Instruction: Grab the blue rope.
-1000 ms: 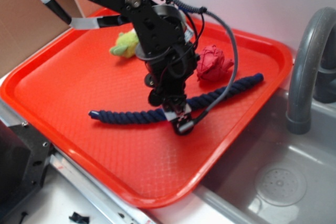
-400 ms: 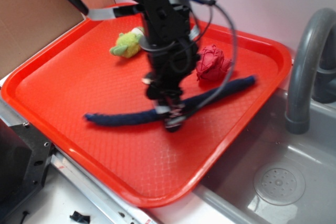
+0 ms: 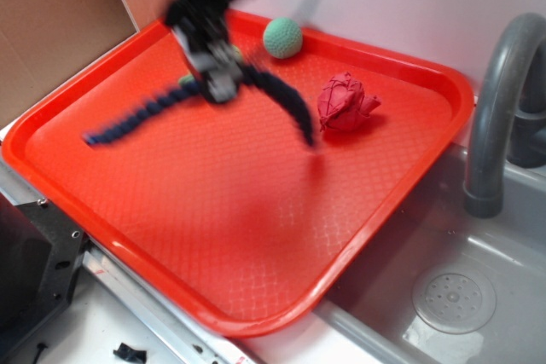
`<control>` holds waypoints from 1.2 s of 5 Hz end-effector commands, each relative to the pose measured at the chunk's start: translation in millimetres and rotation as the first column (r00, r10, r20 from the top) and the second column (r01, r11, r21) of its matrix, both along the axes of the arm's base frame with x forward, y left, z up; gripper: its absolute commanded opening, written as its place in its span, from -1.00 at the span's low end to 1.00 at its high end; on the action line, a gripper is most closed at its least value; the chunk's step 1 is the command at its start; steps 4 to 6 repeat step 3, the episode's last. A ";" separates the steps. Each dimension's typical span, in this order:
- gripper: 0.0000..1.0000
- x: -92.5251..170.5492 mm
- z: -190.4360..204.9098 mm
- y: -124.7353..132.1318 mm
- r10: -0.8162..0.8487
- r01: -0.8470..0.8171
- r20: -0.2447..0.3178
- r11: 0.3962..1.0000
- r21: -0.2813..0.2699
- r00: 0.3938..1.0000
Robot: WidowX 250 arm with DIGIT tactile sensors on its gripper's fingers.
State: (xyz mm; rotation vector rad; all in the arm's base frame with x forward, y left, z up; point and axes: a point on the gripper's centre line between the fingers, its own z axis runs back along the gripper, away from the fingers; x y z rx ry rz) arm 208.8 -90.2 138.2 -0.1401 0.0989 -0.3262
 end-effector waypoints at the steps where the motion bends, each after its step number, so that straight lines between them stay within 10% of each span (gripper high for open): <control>1: -1.00 -34.5 77.3 41.0 0.196 -0.210 0.215 0.977 0.046 0.957; 6: -1.00 -32.3 78.9 50.1 0.116 -0.143 0.215 0.983 0.117 0.970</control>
